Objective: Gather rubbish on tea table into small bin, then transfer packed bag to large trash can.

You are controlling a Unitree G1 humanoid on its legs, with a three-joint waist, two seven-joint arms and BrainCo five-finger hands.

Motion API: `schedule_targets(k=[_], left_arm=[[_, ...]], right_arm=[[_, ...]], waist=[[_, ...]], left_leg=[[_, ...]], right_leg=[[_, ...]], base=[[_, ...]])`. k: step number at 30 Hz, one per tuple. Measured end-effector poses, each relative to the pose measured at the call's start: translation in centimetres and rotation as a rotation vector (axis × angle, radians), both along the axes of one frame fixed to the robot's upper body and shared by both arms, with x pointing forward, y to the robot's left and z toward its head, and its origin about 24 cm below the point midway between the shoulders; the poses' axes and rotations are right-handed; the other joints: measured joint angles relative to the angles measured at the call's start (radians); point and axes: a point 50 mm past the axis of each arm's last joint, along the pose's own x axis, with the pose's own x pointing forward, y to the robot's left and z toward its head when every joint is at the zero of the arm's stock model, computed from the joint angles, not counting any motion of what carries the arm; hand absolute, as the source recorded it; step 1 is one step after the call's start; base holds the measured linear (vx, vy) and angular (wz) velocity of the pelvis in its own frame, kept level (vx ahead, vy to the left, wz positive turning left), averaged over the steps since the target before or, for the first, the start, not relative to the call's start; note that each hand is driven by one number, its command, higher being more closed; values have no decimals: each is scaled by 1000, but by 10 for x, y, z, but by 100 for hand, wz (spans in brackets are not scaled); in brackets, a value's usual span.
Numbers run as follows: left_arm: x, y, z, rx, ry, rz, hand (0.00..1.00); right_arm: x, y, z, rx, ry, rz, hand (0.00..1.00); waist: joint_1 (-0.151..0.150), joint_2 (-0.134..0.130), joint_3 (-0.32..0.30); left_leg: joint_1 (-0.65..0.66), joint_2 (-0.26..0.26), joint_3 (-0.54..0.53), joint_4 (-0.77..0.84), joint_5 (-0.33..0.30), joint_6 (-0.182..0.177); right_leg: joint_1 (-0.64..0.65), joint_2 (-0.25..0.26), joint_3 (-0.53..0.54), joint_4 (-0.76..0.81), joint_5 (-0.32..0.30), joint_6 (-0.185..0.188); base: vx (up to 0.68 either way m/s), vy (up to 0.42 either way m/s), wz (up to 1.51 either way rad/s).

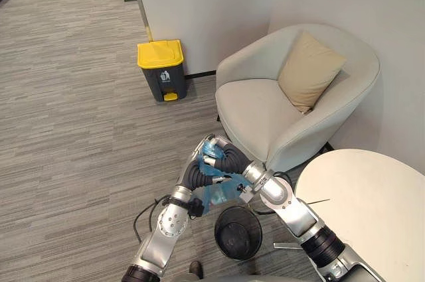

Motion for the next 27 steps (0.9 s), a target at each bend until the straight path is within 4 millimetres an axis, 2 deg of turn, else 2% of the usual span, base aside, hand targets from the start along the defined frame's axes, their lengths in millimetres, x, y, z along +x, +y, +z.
schedule_targets(k=[3,12,22,27], left_arm=[[3,-3,3,24,-26,11,0],[9,-7,-5,90,-8,46,0],[5,-7,-37,141,128,39,0],[1,-7,-51,154,191,39,0]], right_arm=[[-1,4,1,38,29,29,100],[-4,15,5,89,71,94,100],[-2,15,4,59,65,60,100],[6,17,9,45,32,45,100]], waist=[[1,0,-5],[1,-5,-34],[3,-10,-40],[4,-11,-41]], left_leg=[[0,0,0,0,0,0],[0,1,-2,0,1,0],[0,9,-1,0,2,-3],[0,17,-2,0,5,-7]], right_leg=[[0,0,1,-1,0,0],[1,0,2,-2,0,0],[10,11,5,-24,14,-8],[10,17,5,-23,15,-10]], base=[[0,0,0],[0,0,0],[0,0,0],[0,0,0]])
